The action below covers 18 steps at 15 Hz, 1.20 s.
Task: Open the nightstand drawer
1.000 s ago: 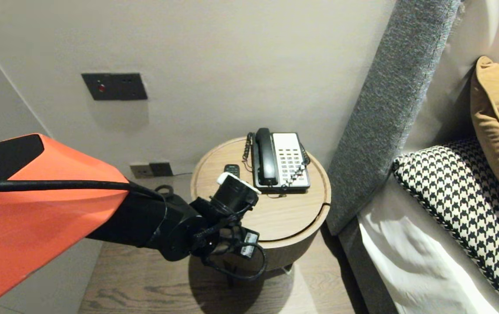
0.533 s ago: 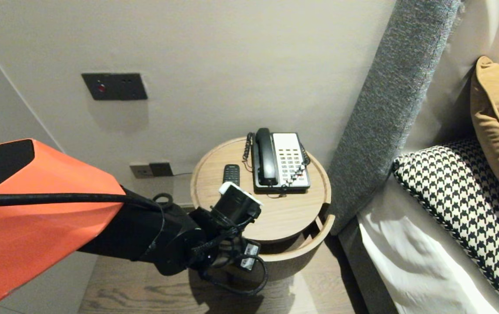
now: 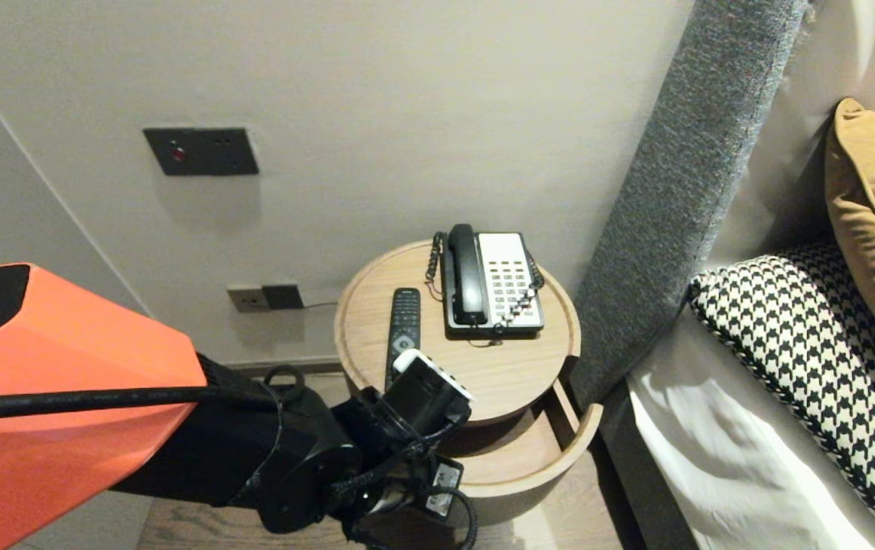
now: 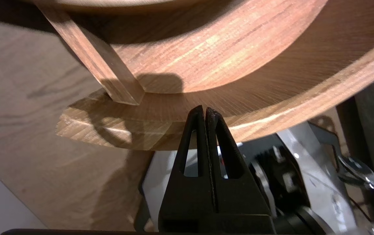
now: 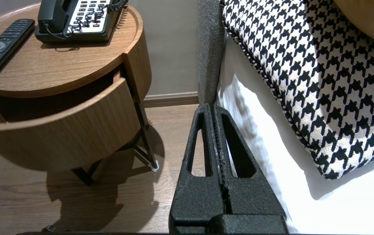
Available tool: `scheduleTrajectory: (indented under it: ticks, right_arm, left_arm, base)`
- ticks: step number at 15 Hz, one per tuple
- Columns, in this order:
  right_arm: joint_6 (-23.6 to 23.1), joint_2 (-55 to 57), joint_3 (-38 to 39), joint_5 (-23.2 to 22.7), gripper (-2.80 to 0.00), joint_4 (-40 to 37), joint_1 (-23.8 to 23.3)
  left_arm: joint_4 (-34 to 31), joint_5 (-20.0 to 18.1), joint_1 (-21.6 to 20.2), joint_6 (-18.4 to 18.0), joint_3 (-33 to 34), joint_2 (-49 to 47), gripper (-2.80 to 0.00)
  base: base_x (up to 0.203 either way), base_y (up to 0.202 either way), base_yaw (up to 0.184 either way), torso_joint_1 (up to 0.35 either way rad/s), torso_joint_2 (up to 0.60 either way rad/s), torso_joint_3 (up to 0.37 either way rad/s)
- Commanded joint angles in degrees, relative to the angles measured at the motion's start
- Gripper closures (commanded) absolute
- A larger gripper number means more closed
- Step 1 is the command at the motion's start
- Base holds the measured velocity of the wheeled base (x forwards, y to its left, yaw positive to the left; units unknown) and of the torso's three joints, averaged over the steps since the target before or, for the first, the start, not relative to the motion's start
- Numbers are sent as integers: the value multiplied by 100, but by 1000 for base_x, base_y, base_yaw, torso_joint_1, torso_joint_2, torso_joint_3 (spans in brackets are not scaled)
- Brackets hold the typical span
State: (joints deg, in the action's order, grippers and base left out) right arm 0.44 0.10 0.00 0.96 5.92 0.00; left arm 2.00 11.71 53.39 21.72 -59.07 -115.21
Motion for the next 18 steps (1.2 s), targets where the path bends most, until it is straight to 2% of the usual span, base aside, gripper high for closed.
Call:
scheduleTrajectory:
  ticks: [1,7,12,18]
  right_arm:
    - [0,-1,229,0,0,5,0]
    - [0,-1,229,0,0,5,0]
    - [0,-1,229,0,0,5,0]
    - [0,-1,229,0,0,5,0]
  left_arm:
    - [-7,7,170,70,149,54,0]
    - [-15,7,602,500,502,113,0]
    - [37,-11,793,547,873,318,0]
    - [37,-11,1042,790,1038,412,0]
  base:
    - [0,0,0,0,0,0]
    - [0,0,0,0,0,0]
    - [0,0,0,0,0,0]
    - [0,0,0,0,0,0]
